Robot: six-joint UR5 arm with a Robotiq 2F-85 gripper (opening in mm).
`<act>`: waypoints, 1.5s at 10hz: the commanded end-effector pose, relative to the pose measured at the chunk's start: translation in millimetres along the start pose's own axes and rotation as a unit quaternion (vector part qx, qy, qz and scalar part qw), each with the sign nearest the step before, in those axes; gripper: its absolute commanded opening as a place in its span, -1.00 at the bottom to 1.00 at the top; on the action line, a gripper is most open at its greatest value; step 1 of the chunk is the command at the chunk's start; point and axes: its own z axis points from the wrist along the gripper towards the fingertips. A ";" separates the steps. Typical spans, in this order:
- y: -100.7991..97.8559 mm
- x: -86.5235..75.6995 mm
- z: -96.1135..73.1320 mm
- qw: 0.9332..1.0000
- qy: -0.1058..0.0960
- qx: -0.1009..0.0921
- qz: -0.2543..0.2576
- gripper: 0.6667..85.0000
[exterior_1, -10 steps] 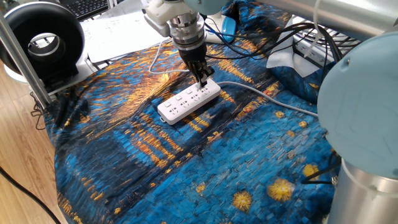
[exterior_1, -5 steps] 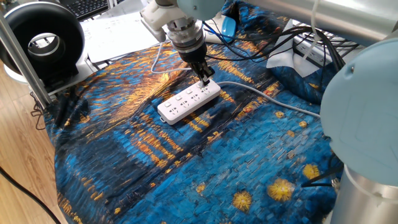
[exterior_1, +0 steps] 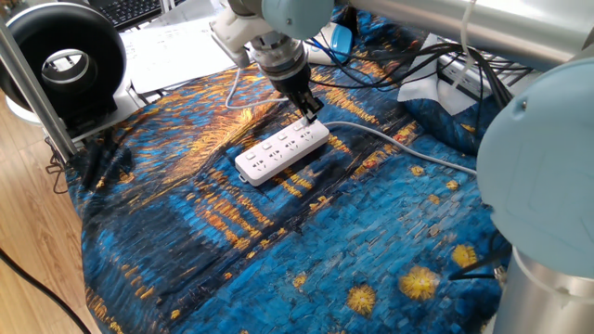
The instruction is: Plug in the power cord of the desk lamp, turn on the socket, and light up the desk lamp
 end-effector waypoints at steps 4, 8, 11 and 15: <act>8.7 -8.8 6.6 1.000 0.002 -0.016 0.002 -0.98; 11.6 -7.0 6.8 1.000 0.015 -0.016 0.012 -0.98; 10.3 -8.7 2.9 1.000 0.016 -0.013 0.013 -0.98; -1.1 2.0 -0.4 0.999 0.045 0.005 0.016 -0.98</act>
